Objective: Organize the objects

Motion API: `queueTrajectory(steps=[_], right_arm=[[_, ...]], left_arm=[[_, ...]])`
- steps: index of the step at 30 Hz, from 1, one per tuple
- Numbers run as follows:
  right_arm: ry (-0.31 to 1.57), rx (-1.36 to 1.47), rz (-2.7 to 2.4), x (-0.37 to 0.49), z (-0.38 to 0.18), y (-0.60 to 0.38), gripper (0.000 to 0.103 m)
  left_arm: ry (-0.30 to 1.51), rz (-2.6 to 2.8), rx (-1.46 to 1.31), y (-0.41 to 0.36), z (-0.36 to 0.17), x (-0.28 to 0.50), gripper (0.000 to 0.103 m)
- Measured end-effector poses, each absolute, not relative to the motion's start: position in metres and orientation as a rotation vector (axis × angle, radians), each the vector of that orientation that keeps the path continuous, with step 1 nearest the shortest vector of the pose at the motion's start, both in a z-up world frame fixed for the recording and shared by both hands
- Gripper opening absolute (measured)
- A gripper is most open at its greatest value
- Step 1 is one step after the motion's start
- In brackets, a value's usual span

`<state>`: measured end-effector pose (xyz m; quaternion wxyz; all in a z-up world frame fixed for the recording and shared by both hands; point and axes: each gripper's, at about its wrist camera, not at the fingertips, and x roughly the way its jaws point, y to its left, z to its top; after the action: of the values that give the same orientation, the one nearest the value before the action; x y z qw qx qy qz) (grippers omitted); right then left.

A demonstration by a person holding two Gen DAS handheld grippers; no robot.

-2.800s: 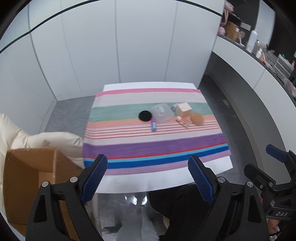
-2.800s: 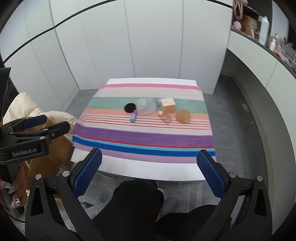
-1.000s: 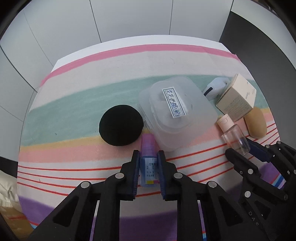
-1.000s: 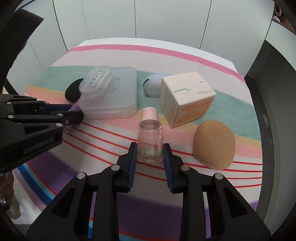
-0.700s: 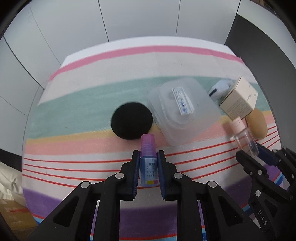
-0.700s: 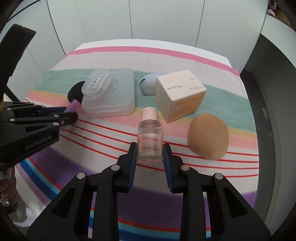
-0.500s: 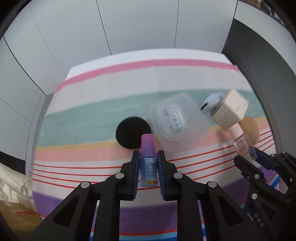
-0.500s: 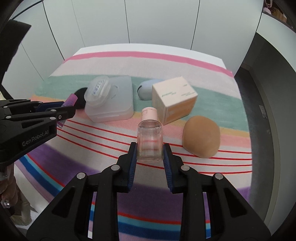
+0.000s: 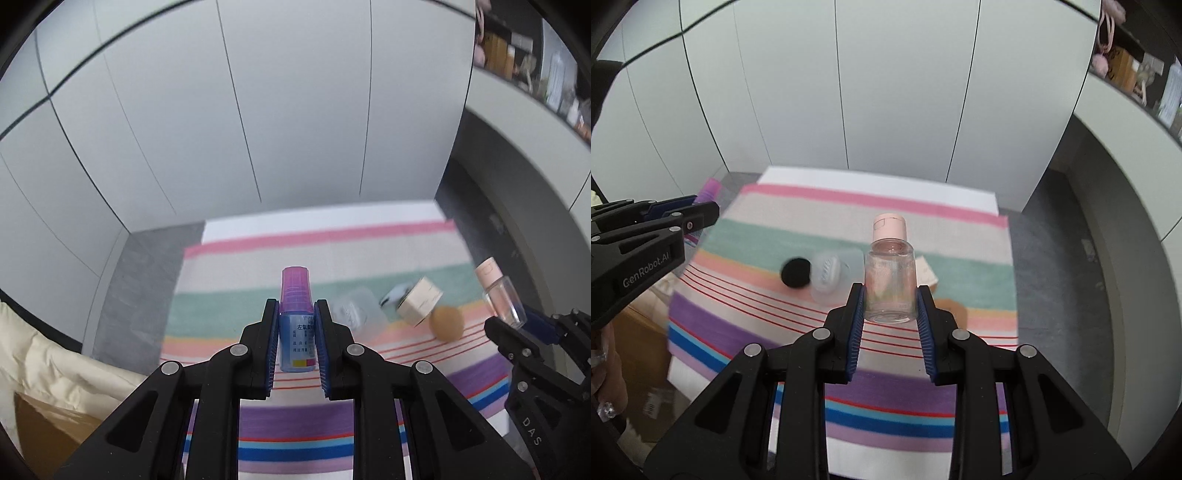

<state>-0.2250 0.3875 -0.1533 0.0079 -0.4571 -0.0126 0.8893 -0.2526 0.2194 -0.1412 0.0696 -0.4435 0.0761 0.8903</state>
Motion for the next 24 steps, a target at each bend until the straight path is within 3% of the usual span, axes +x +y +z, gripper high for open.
queueTrajectory(steps=[12,24], right_arm=[[-0.069,-1.275,2.858,-0.193,-0.034,0.366,0.029],[-0.012,-1.285,2.87,-0.17,-0.023,0.365,0.029]], left_arm=[[0.183,2.778,-1.255,0.191,-0.034,-0.208,0.019],[0.225,2.786,-1.224,0.182,-0.014,-0.173,0.019]])
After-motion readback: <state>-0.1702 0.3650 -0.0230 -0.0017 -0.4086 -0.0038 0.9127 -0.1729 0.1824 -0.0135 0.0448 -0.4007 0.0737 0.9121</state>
